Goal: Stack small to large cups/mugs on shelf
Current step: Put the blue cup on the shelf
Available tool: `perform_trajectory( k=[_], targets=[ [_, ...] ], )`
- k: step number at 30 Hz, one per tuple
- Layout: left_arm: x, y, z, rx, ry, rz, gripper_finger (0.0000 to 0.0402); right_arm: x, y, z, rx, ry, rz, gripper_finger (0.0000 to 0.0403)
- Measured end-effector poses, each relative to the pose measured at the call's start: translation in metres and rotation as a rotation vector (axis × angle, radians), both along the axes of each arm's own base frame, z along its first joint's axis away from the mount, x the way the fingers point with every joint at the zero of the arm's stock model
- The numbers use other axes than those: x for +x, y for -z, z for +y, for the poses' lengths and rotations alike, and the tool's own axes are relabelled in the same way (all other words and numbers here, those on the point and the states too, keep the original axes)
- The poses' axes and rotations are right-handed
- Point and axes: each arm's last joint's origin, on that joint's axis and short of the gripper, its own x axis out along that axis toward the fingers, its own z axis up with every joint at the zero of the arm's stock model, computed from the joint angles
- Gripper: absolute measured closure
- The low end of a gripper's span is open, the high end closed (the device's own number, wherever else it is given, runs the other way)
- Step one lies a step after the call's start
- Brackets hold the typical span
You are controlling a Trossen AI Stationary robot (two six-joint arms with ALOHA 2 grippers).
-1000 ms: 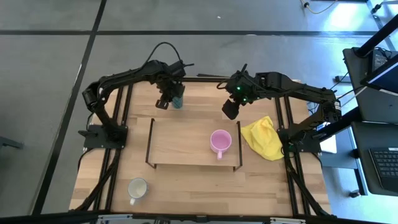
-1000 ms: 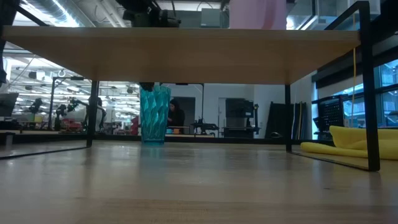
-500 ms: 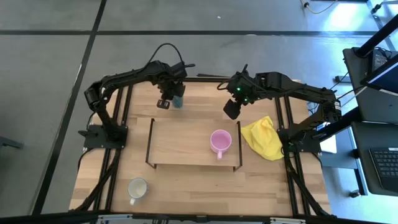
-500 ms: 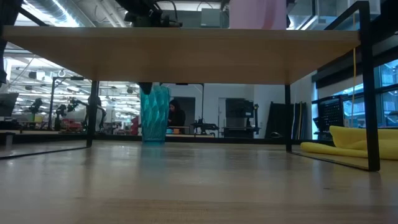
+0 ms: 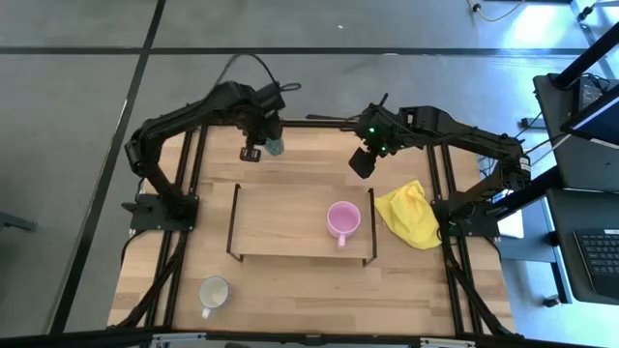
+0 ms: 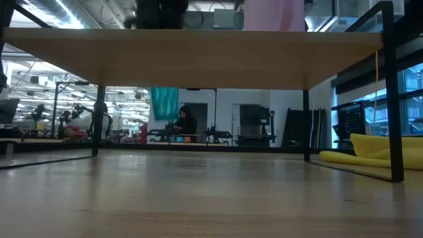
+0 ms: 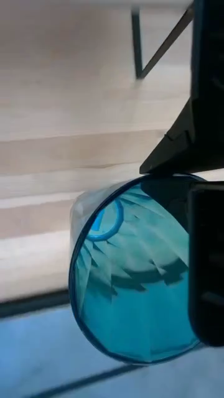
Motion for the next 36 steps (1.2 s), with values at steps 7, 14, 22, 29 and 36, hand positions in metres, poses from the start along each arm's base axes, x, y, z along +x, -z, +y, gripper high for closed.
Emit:
perform_trajectory(
  k=[7, 14, 22, 29, 36],
  targets=[
    [-0.024, -0.069, -0.037, 0.027, -0.099, -0.142, 0.0400, -0.004, 0.000, -0.015, -0.024, 0.006, 0.013, 0.0155],
    [-0.027, -0.087, -0.086, -0.029, -0.145, -0.249, 0.0400, -0.009, -0.001, -0.029, -0.045, 0.012, 0.021, 0.0155],
    [-0.025, -0.090, -0.145, -0.188, -0.173, -0.297, 0.0401, -0.011, 0.000, -0.035, -0.030, 0.001, 0.017, 0.0155],
    [-0.060, -0.109, -0.183, -0.295, -0.218, -0.387, 0.0401, -0.011, 0.006, -0.034, 0.002, -0.014, 0.028, 0.0155],
    [-0.109, -0.129, -0.195, -0.375, -0.288, -0.518, 0.0401, -0.007, 0.027, -0.031, 0.026, -0.031, 0.071, 0.0155]
  ],
)
